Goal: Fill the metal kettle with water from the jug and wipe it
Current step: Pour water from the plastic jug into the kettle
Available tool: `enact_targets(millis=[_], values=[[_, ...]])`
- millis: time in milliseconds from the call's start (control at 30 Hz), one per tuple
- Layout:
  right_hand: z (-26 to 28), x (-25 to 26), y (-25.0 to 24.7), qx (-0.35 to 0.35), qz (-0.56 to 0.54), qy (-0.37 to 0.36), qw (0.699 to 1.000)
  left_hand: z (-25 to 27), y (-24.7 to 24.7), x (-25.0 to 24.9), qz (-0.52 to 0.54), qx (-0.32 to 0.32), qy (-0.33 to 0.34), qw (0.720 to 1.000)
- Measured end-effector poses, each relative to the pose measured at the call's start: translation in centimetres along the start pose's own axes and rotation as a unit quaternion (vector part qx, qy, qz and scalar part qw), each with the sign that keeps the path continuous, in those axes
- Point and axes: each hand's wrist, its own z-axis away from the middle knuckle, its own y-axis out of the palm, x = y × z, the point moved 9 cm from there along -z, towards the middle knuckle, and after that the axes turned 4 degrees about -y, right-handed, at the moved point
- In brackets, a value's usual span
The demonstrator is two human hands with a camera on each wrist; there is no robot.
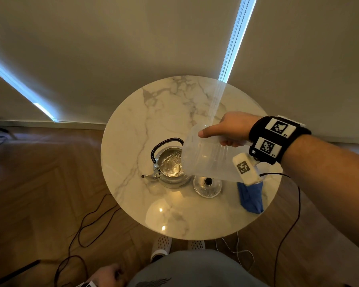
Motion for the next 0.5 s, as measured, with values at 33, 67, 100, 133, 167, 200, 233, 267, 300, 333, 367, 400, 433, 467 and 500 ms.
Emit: enact_targets(millis=[33,67,100,133,167,200,233,267,300,333,367,400,433,467,500], values=[[-0.1,0.0,0.0,0.001,0.001,0.0,1.0,0.5,-0.3,-0.4,-0.008,-0.014,0.021,1.0],[-0.1,0.0,0.0,0.002,0.0,0.0,1.0,1.2,0.0,-0.9,-0.028,-0.012,0.04,0.999],[-0.1,-0.1,0.0,0.002,-0.001,0.0,1.0,2.1,-0.1,-1.3,-0.041,-0.005,0.052,0.998],[-0.2,-0.1,-0.1,0.002,-0.001,0.0,1.0,2.7,-0.1,-1.6,-0.045,-0.008,0.066,0.997],[-0.2,-0.1,-0.1,0.001,-0.001,0.0,1.0,3.0,0.0,-1.8,-0.039,0.002,0.058,0.998],[-0.2,-0.1,-0.2,0.001,0.0,-0.001,1.0,2.8,0.2,-1.8,-0.041,0.008,0.064,0.997],[-0.2,-0.1,-0.2,0.002,0.0,-0.001,1.0,2.6,-0.1,-1.9,-0.036,-0.003,0.083,0.996],[-0.2,-0.1,-0.2,0.003,-0.001,-0.002,1.0,2.3,-0.3,-1.9,-0.037,-0.011,0.085,0.996],[-0.2,-0.1,-0.2,0.004,-0.001,-0.002,1.0,1.6,-0.5,-1.7,-0.041,-0.011,0.074,0.996],[-0.2,-0.1,-0.1,0.004,-0.002,-0.003,1.0,1.0,-0.2,-1.3,-0.075,-0.008,0.077,0.994],[-0.3,-0.2,-0.1,0.004,-0.001,-0.002,1.0,0.6,-0.1,-0.9,-0.095,-0.008,0.089,0.991],[-0.3,-0.2,-0.1,0.004,0.0,-0.002,1.0,-0.3,0.2,0.0,-0.112,0.002,0.08,0.991],[-0.4,-0.2,0.0,0.004,0.0,-0.002,1.0,-0.8,0.3,0.3,-0.112,0.015,0.077,0.991],[-0.4,-0.2,0.0,0.005,0.001,-0.002,1.0,-1.0,0.3,0.4,-0.094,0.017,0.06,0.994],[-0.4,-0.3,0.1,0.006,0.001,-0.002,1.0,-0.5,-0.2,0.1,-0.066,0.002,0.048,0.997]])
